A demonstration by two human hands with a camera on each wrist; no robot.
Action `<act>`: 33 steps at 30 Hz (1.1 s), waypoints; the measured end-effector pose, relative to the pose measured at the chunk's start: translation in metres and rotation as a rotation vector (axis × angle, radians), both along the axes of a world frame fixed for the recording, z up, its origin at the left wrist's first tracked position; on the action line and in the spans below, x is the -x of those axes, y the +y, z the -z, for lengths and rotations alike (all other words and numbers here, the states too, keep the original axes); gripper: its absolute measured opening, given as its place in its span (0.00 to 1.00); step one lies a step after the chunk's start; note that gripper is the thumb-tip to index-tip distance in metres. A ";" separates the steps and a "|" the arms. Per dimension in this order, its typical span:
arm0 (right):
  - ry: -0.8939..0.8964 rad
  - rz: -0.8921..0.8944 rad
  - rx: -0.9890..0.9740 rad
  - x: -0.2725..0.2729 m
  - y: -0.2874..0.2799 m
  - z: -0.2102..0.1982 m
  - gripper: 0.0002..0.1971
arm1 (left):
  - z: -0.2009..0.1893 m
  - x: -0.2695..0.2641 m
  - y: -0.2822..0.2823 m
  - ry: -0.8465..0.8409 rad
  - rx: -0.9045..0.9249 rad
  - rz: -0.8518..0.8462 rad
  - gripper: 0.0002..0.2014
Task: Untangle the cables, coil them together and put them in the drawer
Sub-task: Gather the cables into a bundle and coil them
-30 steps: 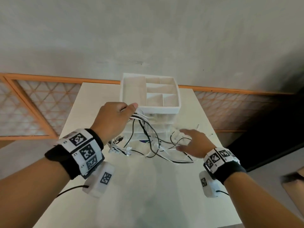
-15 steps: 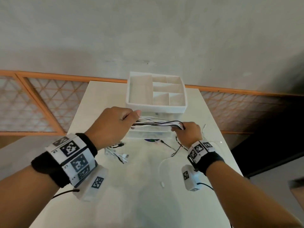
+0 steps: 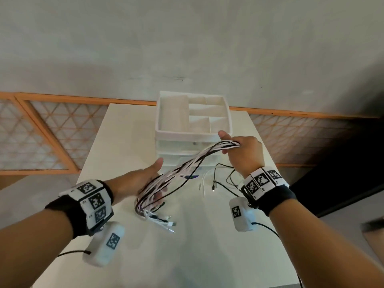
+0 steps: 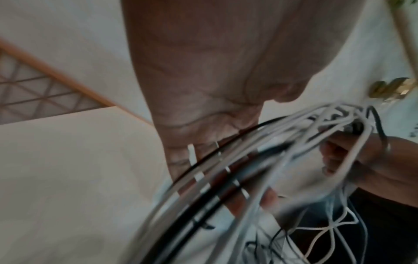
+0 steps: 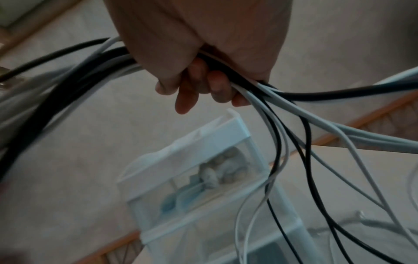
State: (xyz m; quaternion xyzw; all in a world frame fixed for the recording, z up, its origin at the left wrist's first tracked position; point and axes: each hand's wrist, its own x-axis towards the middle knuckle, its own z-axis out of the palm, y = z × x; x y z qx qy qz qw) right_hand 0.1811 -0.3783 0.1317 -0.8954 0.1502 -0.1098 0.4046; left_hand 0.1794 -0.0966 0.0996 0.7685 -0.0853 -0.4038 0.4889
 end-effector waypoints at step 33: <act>0.261 -0.231 0.396 0.027 -0.074 0.084 0.16 | -0.081 -0.051 -0.024 -0.534 0.245 -0.760 0.18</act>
